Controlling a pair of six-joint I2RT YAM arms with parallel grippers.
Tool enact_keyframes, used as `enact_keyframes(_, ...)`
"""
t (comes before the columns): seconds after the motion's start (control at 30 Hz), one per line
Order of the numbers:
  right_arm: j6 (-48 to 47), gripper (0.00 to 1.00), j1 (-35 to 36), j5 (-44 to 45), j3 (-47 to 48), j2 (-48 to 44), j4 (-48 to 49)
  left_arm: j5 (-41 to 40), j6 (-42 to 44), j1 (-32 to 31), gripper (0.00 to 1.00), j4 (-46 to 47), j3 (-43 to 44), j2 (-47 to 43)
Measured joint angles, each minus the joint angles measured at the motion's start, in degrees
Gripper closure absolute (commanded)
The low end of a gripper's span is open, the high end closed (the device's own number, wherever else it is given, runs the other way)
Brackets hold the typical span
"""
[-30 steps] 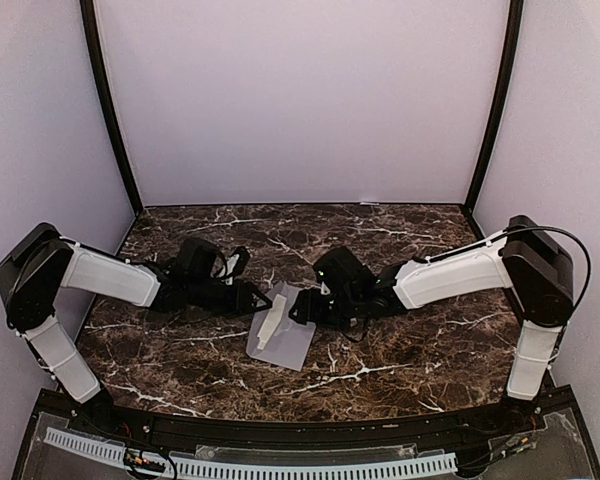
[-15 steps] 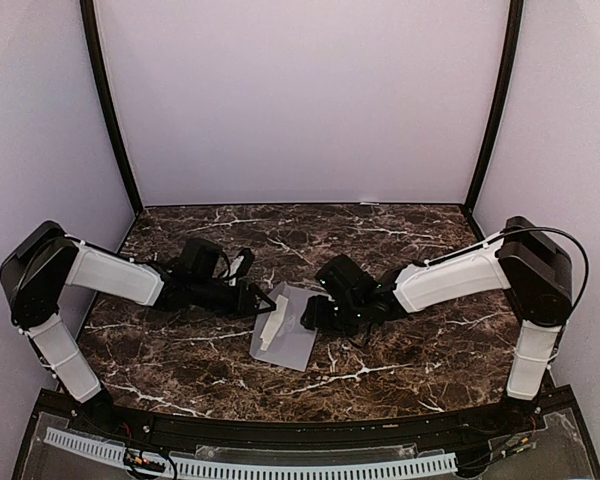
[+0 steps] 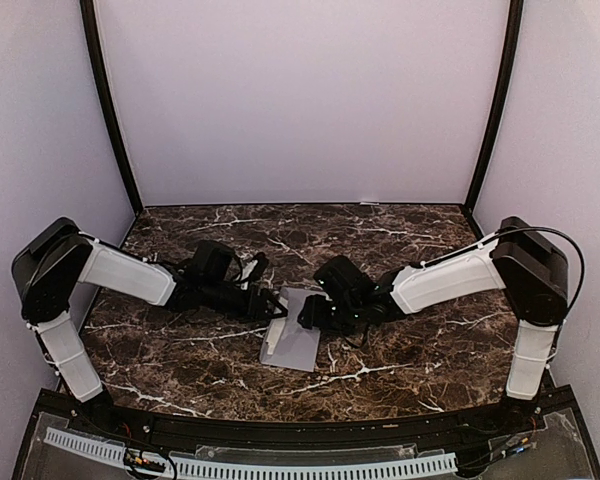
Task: Place the letter into the envelope and seal it
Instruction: Seal the envelope flap on the envelope.
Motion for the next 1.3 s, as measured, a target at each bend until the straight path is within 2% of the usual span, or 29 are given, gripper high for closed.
enact_keyframes(0.67, 0.42, 0.38, -0.26, -0.35, -0.63, 0.02, 1.51, 0.90, -0.46, -1.51, 0.45, 2.36, 2.01, 4.83)
enact_keyframes(1.13, 2.67, 0.29, -0.79, -0.52, -5.16, -2.27, 6.80, 1.40, -1.99, -1.53, 0.44, 4.76, 2.01, 6.10)
enact_keyframes(1.23, 2.86, 0.29, -0.79, -0.46, -5.81, -2.75, 7.19, 1.62, -2.43, -1.53, 0.44, 5.16, 1.99, 6.29)
enact_keyframes(1.3, 3.04, 0.34, -0.81, -0.31, -6.54, -3.43, 7.04, 1.81, -2.69, -1.53, 0.44, 5.62, 1.99, 6.56)
